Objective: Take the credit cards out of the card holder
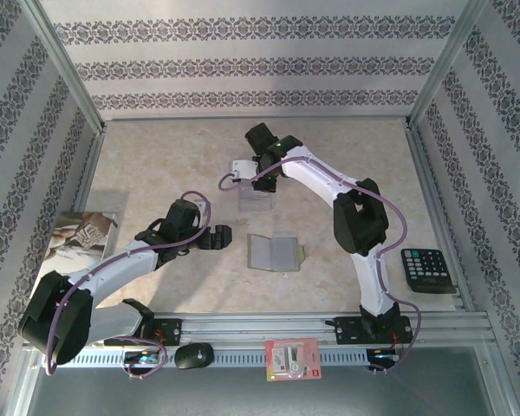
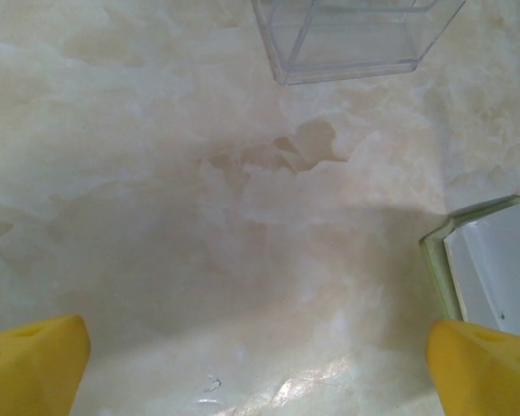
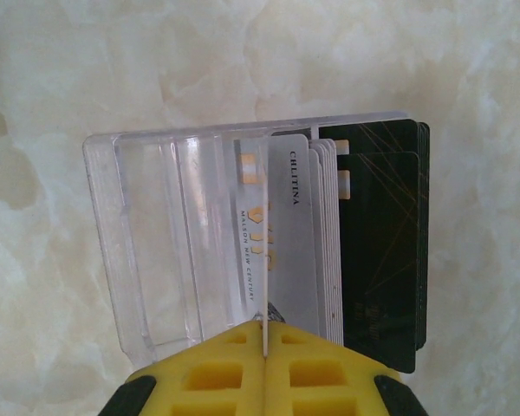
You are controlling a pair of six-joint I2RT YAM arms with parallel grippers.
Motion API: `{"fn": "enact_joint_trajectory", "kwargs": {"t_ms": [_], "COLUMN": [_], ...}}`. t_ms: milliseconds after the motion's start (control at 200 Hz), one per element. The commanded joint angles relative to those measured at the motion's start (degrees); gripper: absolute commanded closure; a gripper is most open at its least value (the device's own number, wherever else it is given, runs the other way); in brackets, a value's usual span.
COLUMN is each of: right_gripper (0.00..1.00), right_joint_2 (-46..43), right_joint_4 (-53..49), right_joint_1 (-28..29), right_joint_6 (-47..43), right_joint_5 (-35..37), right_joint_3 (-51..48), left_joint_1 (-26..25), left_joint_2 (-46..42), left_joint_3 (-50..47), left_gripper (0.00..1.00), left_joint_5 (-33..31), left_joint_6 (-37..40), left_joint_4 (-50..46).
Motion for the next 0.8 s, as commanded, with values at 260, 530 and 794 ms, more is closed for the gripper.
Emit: {"fn": "enact_joint_trajectory", "kwargs": {"t_ms": [260,530,794], "right_gripper": [0.99,0.70,0.63], "right_joint_2": [0.9,-1.2,-9.2], "right_joint_4": [1.8,12.3,21.4], "right_joint_1": [0.6,0.5,1.4], "right_joint_6": [-1.0,1.3,7.5], "right_joint_5": [1.2,5.6,1.6], "right_joint_3": [-2.3,-5.5,-10.1], "left_joint_1": [1.3,1.7,1.8], "left_joint_2": [0.6,0.5,-1.5], "left_joint_3": [-0.1,-0.7,-2.2], "left_gripper": [0.01,0.01,0.01], "left_joint_5": [1.2,2.1,3.1], "left_joint_6": [-0.1,-0.3,-1.2], "left_joint_4": [2.6,3.2,6.2]}}
